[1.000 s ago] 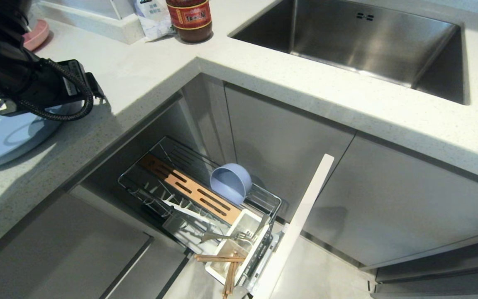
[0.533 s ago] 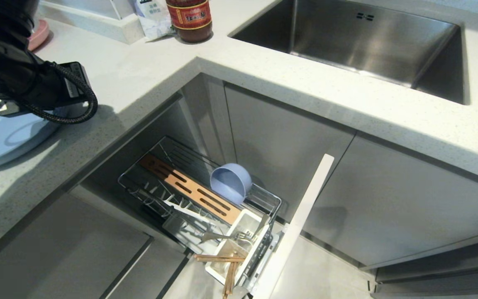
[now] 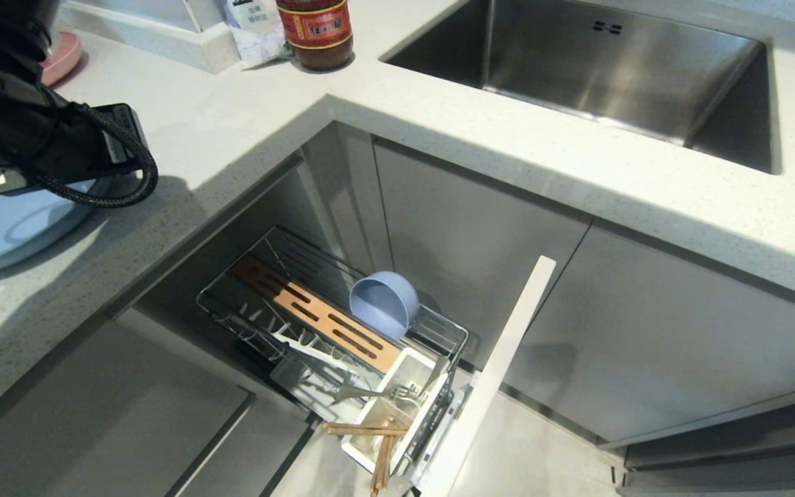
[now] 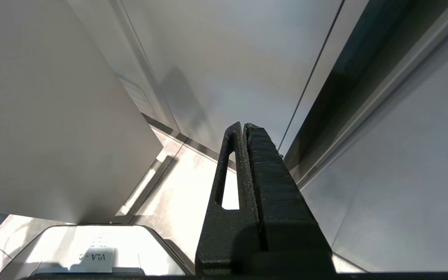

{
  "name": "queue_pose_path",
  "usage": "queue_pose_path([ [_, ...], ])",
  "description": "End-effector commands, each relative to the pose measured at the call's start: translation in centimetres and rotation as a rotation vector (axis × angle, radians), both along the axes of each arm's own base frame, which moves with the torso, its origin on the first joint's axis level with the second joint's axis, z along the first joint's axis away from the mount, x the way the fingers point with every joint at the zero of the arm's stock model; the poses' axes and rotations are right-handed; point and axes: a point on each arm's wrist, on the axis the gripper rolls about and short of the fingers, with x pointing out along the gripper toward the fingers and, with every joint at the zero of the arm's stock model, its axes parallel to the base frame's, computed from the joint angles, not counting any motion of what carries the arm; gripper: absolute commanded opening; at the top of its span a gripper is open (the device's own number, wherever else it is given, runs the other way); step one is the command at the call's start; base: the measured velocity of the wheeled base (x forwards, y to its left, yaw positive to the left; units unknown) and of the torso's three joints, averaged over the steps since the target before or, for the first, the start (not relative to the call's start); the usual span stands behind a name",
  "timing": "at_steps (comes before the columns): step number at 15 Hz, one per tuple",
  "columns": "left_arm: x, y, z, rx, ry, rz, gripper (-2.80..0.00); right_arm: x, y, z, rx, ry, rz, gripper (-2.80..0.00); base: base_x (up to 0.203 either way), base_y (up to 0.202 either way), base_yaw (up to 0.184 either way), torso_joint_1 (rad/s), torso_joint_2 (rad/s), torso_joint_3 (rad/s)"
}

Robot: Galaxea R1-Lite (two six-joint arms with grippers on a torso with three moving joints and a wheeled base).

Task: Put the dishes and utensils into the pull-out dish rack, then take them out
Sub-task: Pick up the plate and place it in the cupboard

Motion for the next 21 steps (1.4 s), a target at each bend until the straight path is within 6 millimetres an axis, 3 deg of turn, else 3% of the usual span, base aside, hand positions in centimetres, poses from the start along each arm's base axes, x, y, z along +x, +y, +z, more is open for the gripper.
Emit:
queue_pose_path([
  [1,-0.8,0.2,0.6,-0.011,-0.027,0.0,-2.8,0.0,0.0,0.0,0.0,-0.003,0.0,-2.8,0.0,0.0,0.0,0.0,0.0,0.0],
  [6,-4.1,0.1,3.1,-0.109,-0.175,-0.046,-2.8,0.0,0.0,0.0,0.0,-0.003,0.0,-2.8,0.0,0.0,0.0,0.0,0.0,0.0],
  [11,-9.5,-0.3,5.5,-0.23,-0.26,-0.199,-2.8,0.0,0.0,0.0,0.0,-0.003,0.0,-2.8,0.0,0.0,0.0,0.0,0.0,0.0],
  [17,-12.7,-0.4,6.0,-0.261,-0.265,-0.328,-2.8,0.0,0.0,0.0,0.0,-0.003,0.0,-2.8,0.0,0.0,0.0,0.0,0.0,0.0],
  [21,-14.3,-1.0,6.9,-0.382,-0.331,-0.44,-2.8,0.0,0.0,0.0,0.0,-0.003,0.001,-2.8,0.0,0.0,0.0,0.0,0.0,0.0],
])
